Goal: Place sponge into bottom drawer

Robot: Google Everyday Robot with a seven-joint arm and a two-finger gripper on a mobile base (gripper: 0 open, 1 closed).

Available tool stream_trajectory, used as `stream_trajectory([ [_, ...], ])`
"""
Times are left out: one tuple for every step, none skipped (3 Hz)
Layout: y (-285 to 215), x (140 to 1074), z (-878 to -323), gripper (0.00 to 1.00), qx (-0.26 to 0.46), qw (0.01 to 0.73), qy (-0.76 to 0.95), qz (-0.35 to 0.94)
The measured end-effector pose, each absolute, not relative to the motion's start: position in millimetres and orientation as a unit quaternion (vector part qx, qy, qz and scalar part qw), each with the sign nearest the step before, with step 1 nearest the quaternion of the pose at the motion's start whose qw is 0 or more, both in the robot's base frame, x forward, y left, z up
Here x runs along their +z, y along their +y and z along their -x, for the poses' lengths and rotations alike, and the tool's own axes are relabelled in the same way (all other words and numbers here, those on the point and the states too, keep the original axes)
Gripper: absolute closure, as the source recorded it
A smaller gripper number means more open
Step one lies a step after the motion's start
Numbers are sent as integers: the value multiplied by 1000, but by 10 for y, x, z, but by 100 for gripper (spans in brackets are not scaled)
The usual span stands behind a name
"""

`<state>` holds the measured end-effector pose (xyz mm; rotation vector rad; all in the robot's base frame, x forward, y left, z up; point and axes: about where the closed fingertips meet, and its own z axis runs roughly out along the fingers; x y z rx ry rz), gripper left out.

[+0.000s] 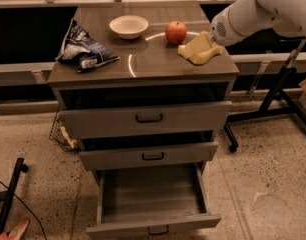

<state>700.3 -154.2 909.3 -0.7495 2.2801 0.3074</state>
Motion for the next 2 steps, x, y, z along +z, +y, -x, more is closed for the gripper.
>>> stream_trajectory([
  [-1512, 9028, -7005, 100, 127, 347, 886, 279],
  [-1508, 9000, -7011, 100, 133, 347, 886, 277],
])
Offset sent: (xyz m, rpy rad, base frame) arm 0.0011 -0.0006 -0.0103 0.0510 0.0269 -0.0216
